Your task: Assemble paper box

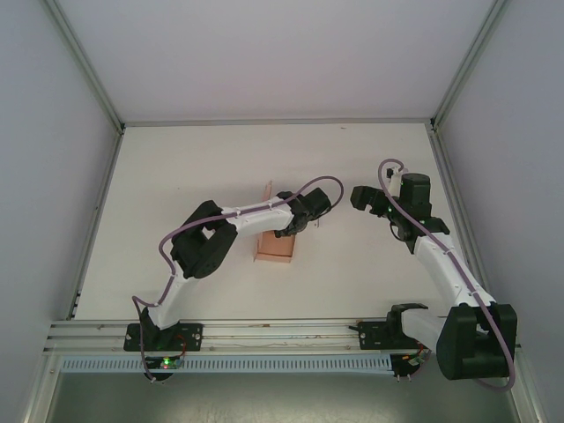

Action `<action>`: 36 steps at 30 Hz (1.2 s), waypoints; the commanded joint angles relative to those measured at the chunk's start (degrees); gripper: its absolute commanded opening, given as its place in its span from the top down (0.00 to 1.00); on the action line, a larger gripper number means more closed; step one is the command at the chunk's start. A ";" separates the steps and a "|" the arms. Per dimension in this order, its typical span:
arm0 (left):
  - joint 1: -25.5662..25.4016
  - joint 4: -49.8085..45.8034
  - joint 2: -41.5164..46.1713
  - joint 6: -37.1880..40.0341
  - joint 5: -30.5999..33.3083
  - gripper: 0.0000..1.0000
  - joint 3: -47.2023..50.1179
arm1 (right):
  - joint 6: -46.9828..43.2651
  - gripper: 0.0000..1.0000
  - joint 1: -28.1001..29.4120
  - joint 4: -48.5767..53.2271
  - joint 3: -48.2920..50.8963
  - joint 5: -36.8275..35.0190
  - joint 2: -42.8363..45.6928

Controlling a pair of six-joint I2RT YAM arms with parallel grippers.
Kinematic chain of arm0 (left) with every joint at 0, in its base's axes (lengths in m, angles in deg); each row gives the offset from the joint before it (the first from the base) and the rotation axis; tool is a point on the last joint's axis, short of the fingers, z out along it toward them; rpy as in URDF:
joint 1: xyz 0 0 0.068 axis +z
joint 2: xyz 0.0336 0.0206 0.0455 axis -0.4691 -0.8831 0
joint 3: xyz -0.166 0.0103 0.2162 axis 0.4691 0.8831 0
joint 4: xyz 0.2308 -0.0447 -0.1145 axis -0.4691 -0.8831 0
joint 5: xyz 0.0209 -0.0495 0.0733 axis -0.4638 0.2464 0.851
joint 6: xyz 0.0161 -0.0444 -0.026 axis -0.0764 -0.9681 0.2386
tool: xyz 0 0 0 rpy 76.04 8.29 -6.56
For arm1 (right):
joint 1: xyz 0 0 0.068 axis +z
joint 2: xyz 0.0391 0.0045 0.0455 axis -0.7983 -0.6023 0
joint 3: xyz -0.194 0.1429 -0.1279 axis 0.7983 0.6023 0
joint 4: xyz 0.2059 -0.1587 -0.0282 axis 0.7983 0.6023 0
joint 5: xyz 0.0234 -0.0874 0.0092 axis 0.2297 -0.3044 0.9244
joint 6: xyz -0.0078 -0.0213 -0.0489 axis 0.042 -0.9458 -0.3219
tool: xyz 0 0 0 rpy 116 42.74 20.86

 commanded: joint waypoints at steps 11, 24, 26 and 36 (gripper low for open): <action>-0.36 -6.62 12.14 -0.90 -9.25 0.26 -0.39 | -4.72 0.01 -0.60 -3.37 0.99 8.77 -0.99; 4.05 11.13 40.74 -40.66 -12.03 0.00 11.64 | -35.23 0.07 16.92 9.01 -24.08 16.04 -29.73; 7.33 11.12 45.38 -48.64 -9.98 0.00 17.83 | -39.43 0.10 18.82 13.15 -30.36 17.69 -35.92; 32.04 14.75 61.53 -73.52 -20.21 0.00 45.99 | -46.51 0.21 25.55 27.93 -49.10 17.17 -55.05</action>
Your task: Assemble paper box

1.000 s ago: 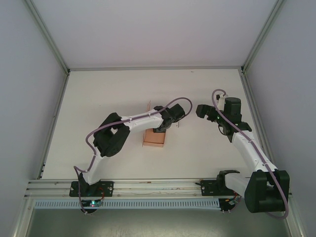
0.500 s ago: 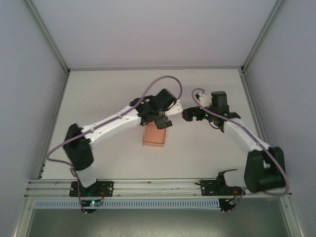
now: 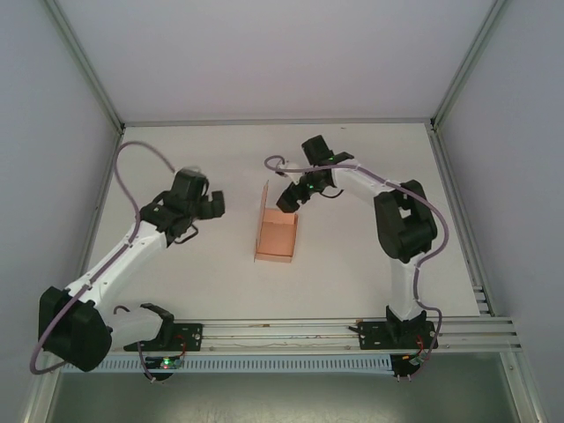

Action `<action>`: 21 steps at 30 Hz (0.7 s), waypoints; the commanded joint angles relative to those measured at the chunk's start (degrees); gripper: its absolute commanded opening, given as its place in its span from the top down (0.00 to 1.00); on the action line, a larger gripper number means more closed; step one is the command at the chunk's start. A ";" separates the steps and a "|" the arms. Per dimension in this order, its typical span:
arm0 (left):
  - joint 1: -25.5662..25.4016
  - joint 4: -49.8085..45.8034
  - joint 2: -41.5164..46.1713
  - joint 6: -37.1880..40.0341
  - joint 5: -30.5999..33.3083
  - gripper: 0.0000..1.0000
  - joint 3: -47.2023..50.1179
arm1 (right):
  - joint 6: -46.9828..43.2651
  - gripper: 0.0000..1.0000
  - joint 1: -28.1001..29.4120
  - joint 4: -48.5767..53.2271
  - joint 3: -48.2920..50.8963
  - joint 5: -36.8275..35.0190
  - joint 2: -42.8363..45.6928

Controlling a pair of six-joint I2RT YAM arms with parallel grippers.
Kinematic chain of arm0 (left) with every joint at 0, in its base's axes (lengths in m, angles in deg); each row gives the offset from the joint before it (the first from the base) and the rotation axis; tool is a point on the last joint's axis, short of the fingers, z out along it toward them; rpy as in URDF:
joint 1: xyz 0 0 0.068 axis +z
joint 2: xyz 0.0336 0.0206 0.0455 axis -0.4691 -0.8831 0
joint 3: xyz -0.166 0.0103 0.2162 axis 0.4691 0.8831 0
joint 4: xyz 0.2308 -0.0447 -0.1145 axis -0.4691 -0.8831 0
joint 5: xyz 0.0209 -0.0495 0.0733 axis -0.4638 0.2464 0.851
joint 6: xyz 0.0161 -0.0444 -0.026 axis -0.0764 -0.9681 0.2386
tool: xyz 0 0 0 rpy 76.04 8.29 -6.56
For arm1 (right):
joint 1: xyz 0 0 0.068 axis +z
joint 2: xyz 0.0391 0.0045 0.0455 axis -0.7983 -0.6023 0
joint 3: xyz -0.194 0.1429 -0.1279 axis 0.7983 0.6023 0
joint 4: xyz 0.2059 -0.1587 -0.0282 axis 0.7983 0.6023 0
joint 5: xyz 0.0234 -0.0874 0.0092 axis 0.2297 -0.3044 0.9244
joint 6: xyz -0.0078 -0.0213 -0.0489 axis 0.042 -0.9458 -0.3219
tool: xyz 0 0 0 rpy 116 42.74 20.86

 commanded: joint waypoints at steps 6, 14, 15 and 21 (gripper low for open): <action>3.55 3.23 4.51 -8.35 -4.22 0.00 5.97 | -2.88 0.31 2.28 11.23 -8.14 -2.21 -6.56; 3.49 4.39 4.96 -6.59 -5.13 0.00 6.12 | -4.72 0.38 3.59 16.06 -11.24 -7.86 -10.29; 3.53 4.47 5.02 -6.39 -5.18 0.00 6.13 | -4.98 0.40 3.81 16.45 -11.75 -8.63 -10.80; 3.59 4.25 5.81 -6.10 -4.76 0.00 6.49 | -4.32 0.57 4.88 16.88 -13.00 -12.02 -12.21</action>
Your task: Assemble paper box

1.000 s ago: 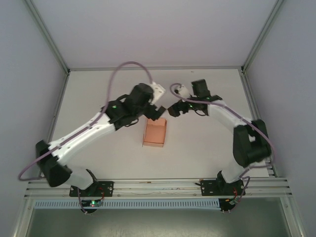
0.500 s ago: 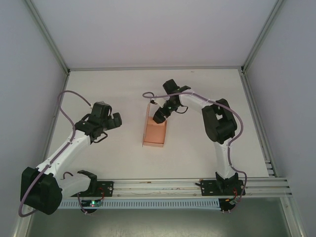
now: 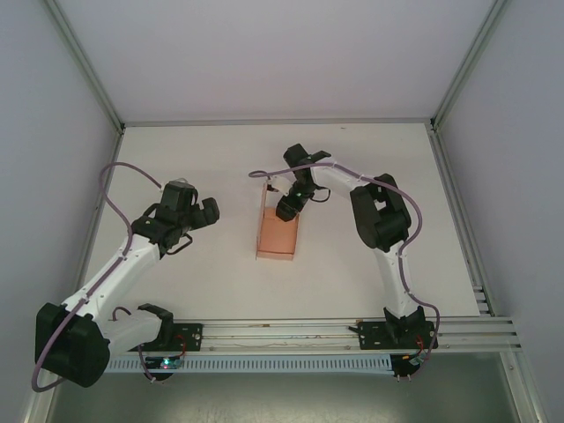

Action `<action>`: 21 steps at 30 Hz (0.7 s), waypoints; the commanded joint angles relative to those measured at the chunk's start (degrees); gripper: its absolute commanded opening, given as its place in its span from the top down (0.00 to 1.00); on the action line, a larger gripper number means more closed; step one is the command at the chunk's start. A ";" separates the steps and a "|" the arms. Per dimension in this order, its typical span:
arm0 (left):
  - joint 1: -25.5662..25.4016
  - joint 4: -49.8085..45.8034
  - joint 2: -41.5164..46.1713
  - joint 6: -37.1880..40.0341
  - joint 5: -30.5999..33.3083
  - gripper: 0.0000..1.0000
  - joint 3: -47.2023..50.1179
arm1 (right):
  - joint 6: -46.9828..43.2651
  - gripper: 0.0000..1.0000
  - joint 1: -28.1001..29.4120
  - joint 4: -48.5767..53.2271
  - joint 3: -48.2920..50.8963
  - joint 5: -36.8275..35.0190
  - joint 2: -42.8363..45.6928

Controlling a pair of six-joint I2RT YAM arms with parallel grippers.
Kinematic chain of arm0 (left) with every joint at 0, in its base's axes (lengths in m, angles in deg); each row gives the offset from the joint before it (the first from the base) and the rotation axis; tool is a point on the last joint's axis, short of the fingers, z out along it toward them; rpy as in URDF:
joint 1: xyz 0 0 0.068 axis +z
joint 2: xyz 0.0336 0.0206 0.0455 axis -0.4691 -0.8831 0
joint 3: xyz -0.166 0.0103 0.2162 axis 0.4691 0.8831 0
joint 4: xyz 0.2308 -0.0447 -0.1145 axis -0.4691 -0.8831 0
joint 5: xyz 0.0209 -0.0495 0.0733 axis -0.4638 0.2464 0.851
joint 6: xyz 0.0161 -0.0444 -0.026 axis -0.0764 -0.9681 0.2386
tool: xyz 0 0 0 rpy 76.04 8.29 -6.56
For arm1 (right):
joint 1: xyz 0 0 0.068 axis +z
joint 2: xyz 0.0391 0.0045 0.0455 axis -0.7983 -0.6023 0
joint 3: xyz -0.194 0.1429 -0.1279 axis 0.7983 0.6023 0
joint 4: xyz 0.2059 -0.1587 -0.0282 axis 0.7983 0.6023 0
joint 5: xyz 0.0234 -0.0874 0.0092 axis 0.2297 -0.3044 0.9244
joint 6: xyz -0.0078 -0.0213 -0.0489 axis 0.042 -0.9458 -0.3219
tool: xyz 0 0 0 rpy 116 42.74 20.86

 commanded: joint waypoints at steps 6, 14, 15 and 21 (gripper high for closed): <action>0.67 1.65 1.19 0.35 -0.02 0.00 0.72 | 4.42 0.95 2.24 -3.56 1.42 -10.71 0.59; 0.70 1.20 2.25 -0.43 0.29 0.00 1.31 | 18.95 1.00 4.39 -16.97 11.73 -22.43 8.54; 0.65 1.08 2.32 -0.57 0.24 0.01 1.27 | 21.72 1.00 5.04 -19.87 14.12 -25.45 10.45; 0.73 2.70 2.28 -2.14 0.73 0.00 1.77 | 40.50 1.00 4.26 -40.53 30.95 -27.24 25.56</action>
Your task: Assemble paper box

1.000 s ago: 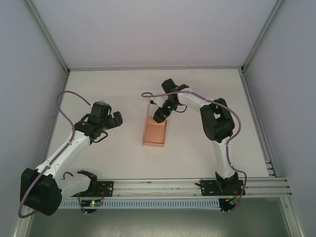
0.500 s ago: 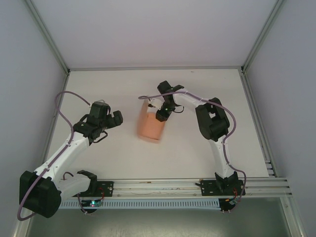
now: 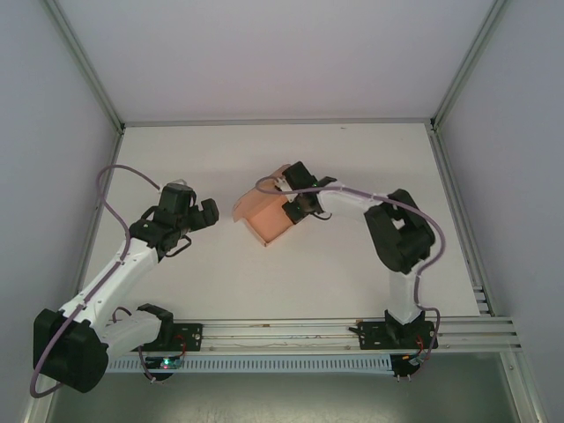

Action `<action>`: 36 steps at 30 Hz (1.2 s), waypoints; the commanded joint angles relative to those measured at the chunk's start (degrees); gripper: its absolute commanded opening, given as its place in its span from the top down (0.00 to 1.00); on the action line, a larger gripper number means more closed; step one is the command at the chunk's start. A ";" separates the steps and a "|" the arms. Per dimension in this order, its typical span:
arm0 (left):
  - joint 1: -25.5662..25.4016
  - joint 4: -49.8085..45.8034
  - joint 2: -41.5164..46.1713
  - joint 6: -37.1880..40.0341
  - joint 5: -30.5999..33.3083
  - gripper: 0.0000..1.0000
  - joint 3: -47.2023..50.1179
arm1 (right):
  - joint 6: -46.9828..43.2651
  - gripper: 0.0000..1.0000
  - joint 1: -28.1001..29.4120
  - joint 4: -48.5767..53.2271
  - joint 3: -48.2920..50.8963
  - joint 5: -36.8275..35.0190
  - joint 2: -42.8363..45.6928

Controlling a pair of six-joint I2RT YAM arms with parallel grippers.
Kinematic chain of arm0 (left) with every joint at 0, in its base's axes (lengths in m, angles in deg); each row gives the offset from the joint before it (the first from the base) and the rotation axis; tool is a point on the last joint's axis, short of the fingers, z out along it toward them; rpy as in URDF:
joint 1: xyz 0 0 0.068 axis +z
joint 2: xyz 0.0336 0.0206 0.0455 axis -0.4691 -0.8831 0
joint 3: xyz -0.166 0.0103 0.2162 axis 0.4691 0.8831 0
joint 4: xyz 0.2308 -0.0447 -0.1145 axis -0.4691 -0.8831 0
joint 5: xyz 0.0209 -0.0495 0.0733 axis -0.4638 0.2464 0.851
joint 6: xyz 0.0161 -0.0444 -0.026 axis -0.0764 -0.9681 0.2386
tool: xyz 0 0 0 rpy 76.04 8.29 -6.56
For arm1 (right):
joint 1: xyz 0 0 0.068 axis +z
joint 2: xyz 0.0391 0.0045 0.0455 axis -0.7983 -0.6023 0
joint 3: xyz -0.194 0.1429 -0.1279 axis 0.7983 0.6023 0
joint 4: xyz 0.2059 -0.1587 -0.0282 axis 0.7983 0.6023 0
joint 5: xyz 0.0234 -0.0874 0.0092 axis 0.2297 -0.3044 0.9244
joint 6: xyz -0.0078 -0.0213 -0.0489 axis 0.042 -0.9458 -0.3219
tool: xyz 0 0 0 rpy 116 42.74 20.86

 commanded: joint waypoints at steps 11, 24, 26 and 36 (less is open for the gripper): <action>1.64 28.41 -11.43 -3.14 -22.64 0.00 2.17 | 16.65 1.00 -3.53 -26.76 12.25 34.91 17.19; -2.83 54.37 -19.41 -1.79 -48.67 0.00 1.27 | 21.44 1.00 -2.66 -32.73 13.03 46.27 15.20; -3.62 54.08 -19.64 -1.05 -48.97 0.00 0.48 | 21.07 1.00 -2.67 -32.24 12.61 46.35 14.63; -9.20 50.54 -23.61 3.20 -49.50 0.00 -6.78 | 23.26 1.00 1.68 -26.95 8.03 33.18 12.74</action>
